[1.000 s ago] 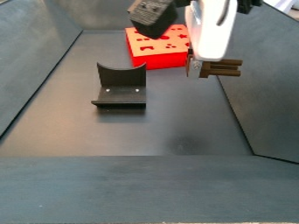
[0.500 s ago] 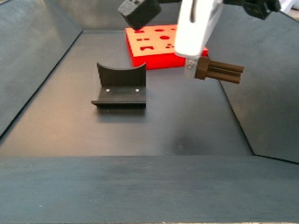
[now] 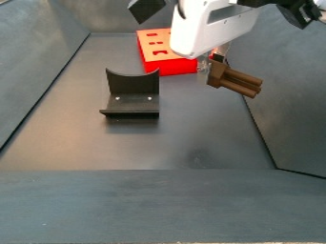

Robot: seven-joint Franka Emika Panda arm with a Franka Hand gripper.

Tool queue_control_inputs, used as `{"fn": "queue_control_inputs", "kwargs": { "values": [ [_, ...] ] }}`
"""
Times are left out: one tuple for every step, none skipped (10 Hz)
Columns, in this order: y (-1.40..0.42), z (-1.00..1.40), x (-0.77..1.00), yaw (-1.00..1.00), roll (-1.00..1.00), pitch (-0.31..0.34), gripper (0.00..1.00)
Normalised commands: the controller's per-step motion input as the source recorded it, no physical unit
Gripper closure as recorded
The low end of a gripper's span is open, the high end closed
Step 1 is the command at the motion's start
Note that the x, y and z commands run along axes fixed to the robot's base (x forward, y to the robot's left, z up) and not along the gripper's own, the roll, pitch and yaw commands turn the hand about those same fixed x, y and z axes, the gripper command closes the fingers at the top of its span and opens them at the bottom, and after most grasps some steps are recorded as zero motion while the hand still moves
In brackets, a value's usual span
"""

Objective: Pick up the 3 prong object. Move up. Rotate the 3 prong object. Place the 3 prong object on the fixture. Regrasp the 3 prong object. Move to above the board. Insert the 3 prong object.
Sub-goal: Rotate the 3 prong object.

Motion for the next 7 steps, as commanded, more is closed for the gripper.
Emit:
{"fn": "queue_control_inputs", "kwargs": {
  "values": [
    [0.02,-0.03,0.02,-1.00,-0.01,-0.002,1.00],
    [0.02,-0.03,0.02,-1.00,-0.02,-0.002,1.00],
    [0.02,-0.03,0.02,-1.00,-0.02,-0.003,1.00],
    [0.02,-0.03,0.02,-1.00,-0.02,-0.003,1.00],
    [0.02,-0.03,0.02,-1.00,-0.02,-0.003,1.00],
    [0.02,-0.03,0.02,-1.00,-0.02,-0.004,1.00],
    [0.02,-0.03,0.02,-1.00,-0.03,-0.004,1.00]
  ]
}}
